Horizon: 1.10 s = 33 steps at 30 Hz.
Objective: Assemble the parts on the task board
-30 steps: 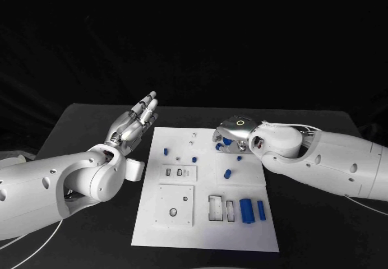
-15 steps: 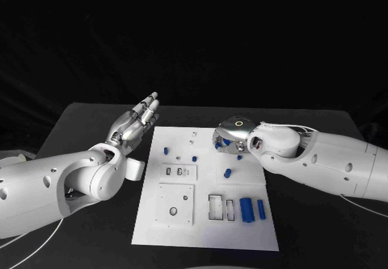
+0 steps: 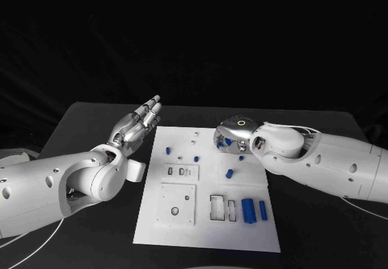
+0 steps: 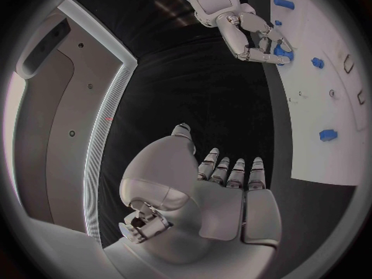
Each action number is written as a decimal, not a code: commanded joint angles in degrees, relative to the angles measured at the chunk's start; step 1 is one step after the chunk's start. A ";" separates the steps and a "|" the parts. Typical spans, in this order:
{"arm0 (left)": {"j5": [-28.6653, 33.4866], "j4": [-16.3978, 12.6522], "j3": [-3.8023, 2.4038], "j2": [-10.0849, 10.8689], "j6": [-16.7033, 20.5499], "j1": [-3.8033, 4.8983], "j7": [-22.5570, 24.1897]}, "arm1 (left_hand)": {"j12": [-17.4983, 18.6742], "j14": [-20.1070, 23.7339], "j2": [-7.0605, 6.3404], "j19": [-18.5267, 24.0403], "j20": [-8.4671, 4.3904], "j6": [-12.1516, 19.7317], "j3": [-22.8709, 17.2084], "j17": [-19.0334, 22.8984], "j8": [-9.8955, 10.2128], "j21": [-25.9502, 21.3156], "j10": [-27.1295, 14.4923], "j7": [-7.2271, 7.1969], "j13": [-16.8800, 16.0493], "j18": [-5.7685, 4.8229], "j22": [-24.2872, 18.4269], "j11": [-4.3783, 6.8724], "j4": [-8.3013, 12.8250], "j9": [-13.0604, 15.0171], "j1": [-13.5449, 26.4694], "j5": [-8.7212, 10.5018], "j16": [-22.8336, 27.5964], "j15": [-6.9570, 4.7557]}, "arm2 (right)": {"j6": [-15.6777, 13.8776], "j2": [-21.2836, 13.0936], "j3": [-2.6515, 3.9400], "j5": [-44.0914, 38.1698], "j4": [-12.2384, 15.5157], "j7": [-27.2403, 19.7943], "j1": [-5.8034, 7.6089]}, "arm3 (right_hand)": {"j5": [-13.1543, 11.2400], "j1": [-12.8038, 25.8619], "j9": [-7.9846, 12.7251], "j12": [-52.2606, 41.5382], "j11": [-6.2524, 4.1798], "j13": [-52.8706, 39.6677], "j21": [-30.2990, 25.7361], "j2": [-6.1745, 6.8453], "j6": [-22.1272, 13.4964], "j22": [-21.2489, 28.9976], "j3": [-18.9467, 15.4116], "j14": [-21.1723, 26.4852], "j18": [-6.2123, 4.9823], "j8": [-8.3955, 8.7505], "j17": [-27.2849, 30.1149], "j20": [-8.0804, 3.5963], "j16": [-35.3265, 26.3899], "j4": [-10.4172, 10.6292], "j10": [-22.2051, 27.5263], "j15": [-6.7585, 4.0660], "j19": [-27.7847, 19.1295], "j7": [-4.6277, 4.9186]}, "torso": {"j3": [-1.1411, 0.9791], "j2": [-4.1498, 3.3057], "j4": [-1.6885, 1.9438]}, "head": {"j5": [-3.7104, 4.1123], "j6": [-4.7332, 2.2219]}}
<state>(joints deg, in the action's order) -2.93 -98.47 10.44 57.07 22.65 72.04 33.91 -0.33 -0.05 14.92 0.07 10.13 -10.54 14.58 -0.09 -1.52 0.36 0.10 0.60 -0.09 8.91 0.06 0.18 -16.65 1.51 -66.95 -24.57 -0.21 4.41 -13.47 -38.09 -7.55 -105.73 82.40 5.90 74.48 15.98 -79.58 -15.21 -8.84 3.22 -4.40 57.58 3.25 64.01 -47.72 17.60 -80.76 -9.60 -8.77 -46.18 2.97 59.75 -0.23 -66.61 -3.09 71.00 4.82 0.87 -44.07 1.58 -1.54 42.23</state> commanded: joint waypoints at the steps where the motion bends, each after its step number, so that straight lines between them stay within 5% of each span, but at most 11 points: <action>1: -0.39 -0.26 0.03 0.03 -1.19 0.04 0.25 | 0.28 0.05 -0.03 -0.07 0.47 -0.27 -0.35 0.09 -0.38 -0.36 0.07 0.39 0.03 0.79 -0.06 -0.29 -0.03 0.08 -0.60 -0.46 0.21 0.53 | -1.84 0.80 0.36 4.01 0.27 0.15 1.10 | -0.36 -0.94 -0.14 0.39 -0.91 0.00 0.44 -0.53 0.38 -0.38 0.39 -0.04 1.16 -0.03 -0.11 -0.04 0.20 0.11 -1.48 -0.20 -0.08 0.25 | 0.08 -0.12 0.07 | -0.04 0.12; 13: -0.38 -0.10 0.26 -0.39 -1.40 0.04 0.16 | 0.27 0.05 -0.08 -0.07 0.54 -0.31 -0.40 0.09 -0.40 -0.36 0.09 0.40 0.03 0.80 -0.06 -0.33 -0.03 0.08 -0.84 -0.71 0.21 0.59 | -1.62 8.06 1.09 8.44 -6.41 -0.07 2.68 | -0.19 -0.77 -0.47 1.45 -0.40 0.35 0.96 -0.07 -0.83 -1.33 1.45 -0.08 1.30 0.77 -0.37 0.35 0.38 0.15 -1.27 0.37 -0.24 0.79 | 0.44 -0.74 0.75 | 0.66 0.46; 24: -0.38 -0.12 0.38 -0.59 -1.63 0.04 0.12 | 0.27 0.05 -0.03 -0.07 0.61 -0.34 -0.48 0.09 -0.40 -0.36 0.10 0.41 0.02 0.80 -0.06 -0.35 -0.04 0.08 -1.05 -0.93 0.21 0.70 | -1.40 12.79 1.15 9.08 -12.92 -0.54 1.45 | -0.05 -0.52 -0.63 2.25 -0.03 0.47 1.16 0.25 -1.77 -1.88 2.31 0.20 1.35 1.48 -0.07 0.85 0.15 0.31 -0.98 0.99 -0.57 1.12 | 0.62 -1.19 1.16 | 0.88 0.49; 33: -0.38 -0.04 0.39 -0.79 -1.88 0.04 0.07 | 0.25 0.05 -0.01 -0.07 0.70 -0.44 -0.57 0.09 -0.43 -0.36 0.15 0.57 0.01 0.80 -0.06 -0.37 -0.01 0.09 -1.29 -1.13 0.21 0.80 | -2.45 14.24 1.16 9.14 -15.09 -0.99 0.67 | 0.12 -0.61 -0.66 2.48 0.06 0.46 1.06 0.37 -2.09 -1.90 2.75 0.53 1.28 1.76 0.51 0.99 -0.31 0.24 -1.00 1.09 -0.87 1.22 | 0.62 -1.00 1.13 | 0.75 0.49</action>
<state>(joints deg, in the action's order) -2.92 -98.51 10.85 56.42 22.14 72.04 33.56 -0.34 -0.06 14.93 0.08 10.55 -10.76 14.27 -0.09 -1.74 0.36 0.09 0.81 -0.11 8.91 0.08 0.18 -16.66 1.55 -67.85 -25.41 -0.21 4.81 -15.09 -23.98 -6.38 -96.82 67.49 5.53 75.28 15.75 -79.81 -15.87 -6.62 3.49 -3.83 58.46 3.49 62.28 -49.55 19.89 -80.33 -8.84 -7.40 -45.72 3.69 59.63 0.02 -66.87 -2.25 70.29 6.08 1.49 -45.19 2.74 -0.77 42.72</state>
